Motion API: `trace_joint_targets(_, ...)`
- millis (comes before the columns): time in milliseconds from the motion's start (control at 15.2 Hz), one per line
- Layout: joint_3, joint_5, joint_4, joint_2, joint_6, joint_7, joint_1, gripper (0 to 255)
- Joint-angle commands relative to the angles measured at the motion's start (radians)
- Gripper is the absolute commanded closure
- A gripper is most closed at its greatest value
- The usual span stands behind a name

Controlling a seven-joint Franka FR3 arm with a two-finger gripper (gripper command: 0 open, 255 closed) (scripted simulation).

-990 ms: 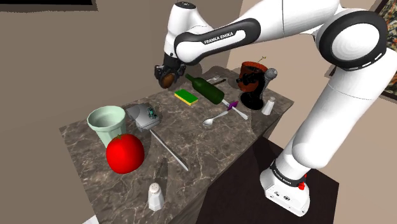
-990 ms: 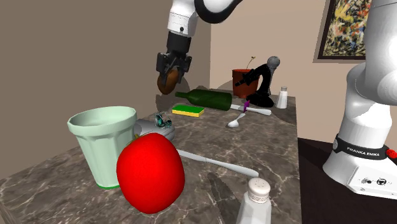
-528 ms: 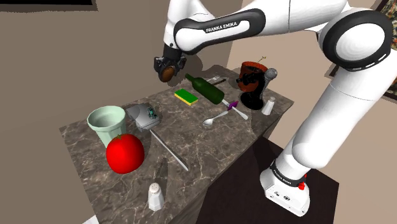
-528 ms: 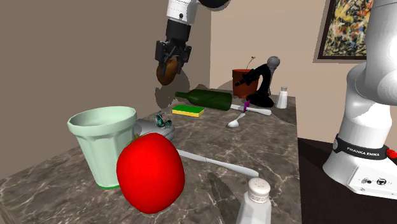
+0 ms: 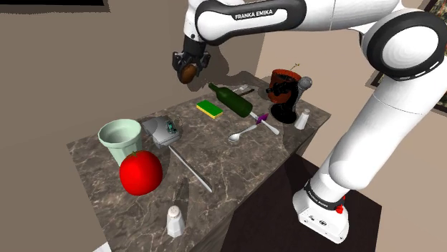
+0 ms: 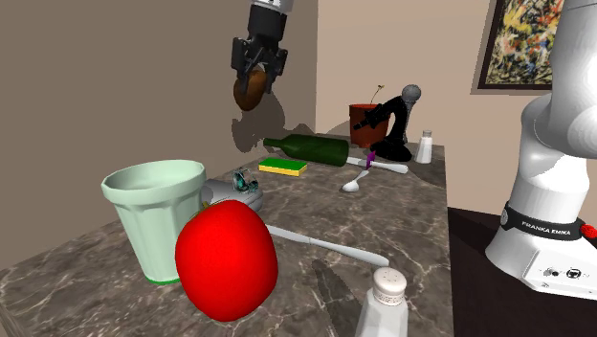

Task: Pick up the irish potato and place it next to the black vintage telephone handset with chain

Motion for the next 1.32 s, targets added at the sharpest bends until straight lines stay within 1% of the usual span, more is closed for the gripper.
trace_joint_targets(0, 0.0, 0.003, 0.025, -0.002, -0.027, -0.005, -0.001, 255)
trace_joint_targets(1122, 0.004, 0.003, 0.282, 0.022, -0.26, -0.019, 0.005, 255)
trace_joint_targets(1254, -0.018, 0.029, 0.224, -0.025, -0.245, -0.068, -0.022, 255)
